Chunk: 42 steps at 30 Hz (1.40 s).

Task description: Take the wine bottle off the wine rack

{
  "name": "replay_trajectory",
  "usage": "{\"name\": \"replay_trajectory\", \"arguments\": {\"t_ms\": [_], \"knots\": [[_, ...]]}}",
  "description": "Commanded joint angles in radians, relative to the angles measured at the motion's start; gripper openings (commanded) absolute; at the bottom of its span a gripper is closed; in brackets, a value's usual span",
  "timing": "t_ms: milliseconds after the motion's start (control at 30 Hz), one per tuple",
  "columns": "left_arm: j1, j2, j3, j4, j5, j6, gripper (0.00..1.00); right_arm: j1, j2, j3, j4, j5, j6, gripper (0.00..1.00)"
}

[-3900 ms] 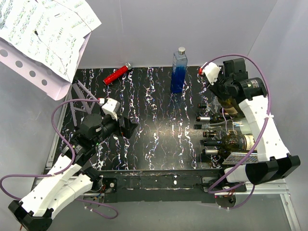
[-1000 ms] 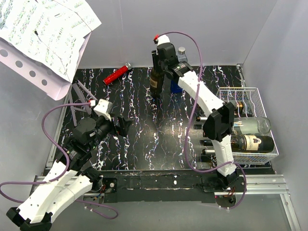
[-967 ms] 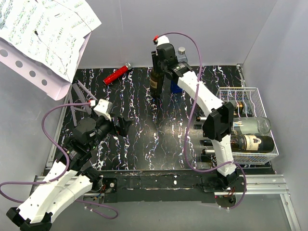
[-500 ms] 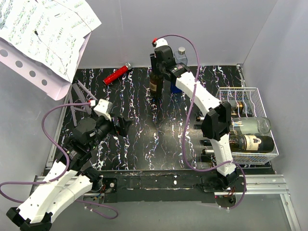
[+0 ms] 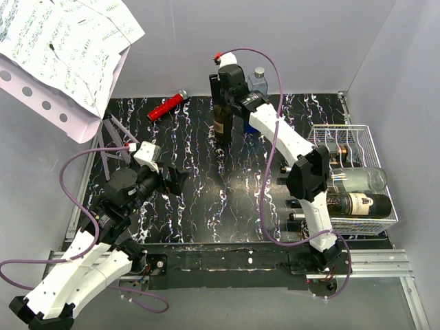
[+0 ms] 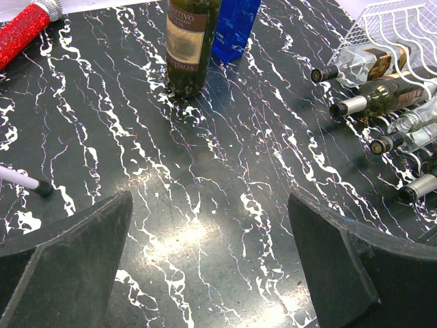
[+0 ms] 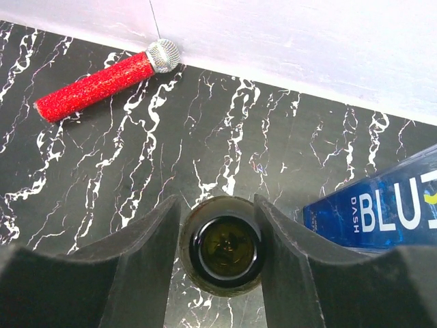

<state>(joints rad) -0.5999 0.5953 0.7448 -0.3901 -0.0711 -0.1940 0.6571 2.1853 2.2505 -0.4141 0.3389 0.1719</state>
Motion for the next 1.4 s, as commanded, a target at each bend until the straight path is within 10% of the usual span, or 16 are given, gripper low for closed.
{"name": "replay_trajectory", "arguments": {"t_ms": [0, 367, 733, 1167, 1367], "knots": [[-0.006, -0.009, -0.005, -0.001, -0.016, 0.007, 0.98, 0.007, -0.025, 0.055, 0.066, 0.012, -0.025, 0.56], [-0.006, -0.011, -0.005, -0.001, -0.010, 0.008, 0.98, 0.006, -0.217, 0.049, 0.067, -0.067, -0.155, 0.73], [-0.005, -0.040, -0.005, -0.004, -0.004, 0.010, 0.98, 0.006, -0.731, -0.510, 0.014, -0.167, -0.467, 0.77], [-0.006, -0.054, -0.010, 0.007, 0.039, 0.004, 0.98, -0.002, -1.016, -0.713, -0.857, -0.251, -0.951, 0.77], [-0.011, -0.042, -0.009, 0.013, 0.059, 0.002, 0.98, -0.004, -1.087, -0.880, -0.959, -0.308, -0.963, 0.77]]}}
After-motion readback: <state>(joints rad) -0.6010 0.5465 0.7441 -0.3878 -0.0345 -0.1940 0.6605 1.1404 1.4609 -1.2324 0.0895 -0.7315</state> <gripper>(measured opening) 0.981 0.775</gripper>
